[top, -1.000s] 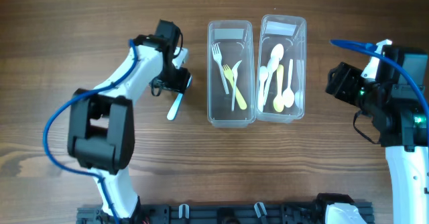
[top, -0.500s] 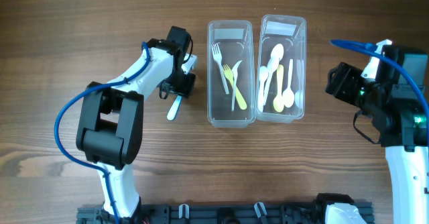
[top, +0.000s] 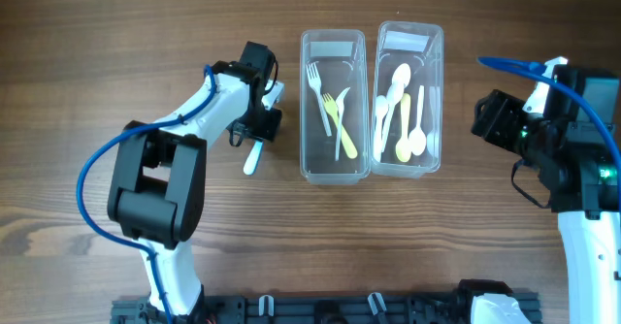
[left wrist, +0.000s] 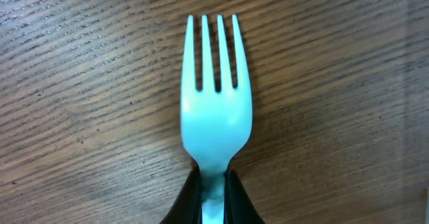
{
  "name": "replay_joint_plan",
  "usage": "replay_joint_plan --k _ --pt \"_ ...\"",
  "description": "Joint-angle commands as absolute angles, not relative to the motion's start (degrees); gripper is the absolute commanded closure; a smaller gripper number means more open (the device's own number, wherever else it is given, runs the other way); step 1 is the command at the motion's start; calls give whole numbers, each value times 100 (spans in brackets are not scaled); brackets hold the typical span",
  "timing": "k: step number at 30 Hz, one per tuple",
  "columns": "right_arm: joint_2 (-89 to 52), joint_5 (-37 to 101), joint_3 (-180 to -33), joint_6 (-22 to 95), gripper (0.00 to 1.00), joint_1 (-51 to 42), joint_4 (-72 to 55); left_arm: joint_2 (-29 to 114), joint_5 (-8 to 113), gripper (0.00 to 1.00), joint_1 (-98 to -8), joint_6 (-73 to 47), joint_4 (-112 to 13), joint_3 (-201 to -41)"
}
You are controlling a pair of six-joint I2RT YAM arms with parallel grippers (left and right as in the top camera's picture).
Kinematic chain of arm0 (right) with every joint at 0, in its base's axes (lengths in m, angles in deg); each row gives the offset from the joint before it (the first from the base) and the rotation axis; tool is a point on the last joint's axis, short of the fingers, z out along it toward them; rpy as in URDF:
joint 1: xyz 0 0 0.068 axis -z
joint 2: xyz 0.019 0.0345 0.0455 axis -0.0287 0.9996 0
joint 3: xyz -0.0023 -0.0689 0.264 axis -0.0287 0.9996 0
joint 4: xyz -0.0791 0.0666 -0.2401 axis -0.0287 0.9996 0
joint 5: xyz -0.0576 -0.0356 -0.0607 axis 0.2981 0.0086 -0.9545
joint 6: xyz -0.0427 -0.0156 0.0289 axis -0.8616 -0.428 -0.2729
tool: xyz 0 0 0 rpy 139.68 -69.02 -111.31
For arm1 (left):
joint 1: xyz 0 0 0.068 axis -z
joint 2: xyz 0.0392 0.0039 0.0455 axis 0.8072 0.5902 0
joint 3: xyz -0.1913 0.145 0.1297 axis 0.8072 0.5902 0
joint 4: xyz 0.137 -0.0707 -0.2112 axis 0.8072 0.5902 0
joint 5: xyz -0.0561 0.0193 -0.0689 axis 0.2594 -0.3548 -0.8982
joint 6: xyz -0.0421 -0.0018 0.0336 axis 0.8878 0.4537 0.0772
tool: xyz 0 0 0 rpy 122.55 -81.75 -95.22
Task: Pack container
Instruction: 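Grasp the light-blue fork with the left gripper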
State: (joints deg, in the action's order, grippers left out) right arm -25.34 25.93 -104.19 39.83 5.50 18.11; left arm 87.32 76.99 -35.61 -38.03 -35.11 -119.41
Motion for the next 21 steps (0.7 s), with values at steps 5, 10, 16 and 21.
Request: replay_joint_plan --k 5,10,16,21 --pt "-2620 2676 -10423 3933 27 563 1789 8439 7729 96 -3556 -3825 -2738 -12241" --pt "-2620 2685 -10423 3931 27 563 1782 7949 7764 96 -3556 -3827 -2517 -12580" --pt "-2620 2685 -10423 3931 27 563 1815 7733 7823 86 -3559 -3954 -2180 -12571" --pt "-2620 2685 -10423 3931 27 563 1765 7750 7834 59 -3556 -5394 -2182 -12271"
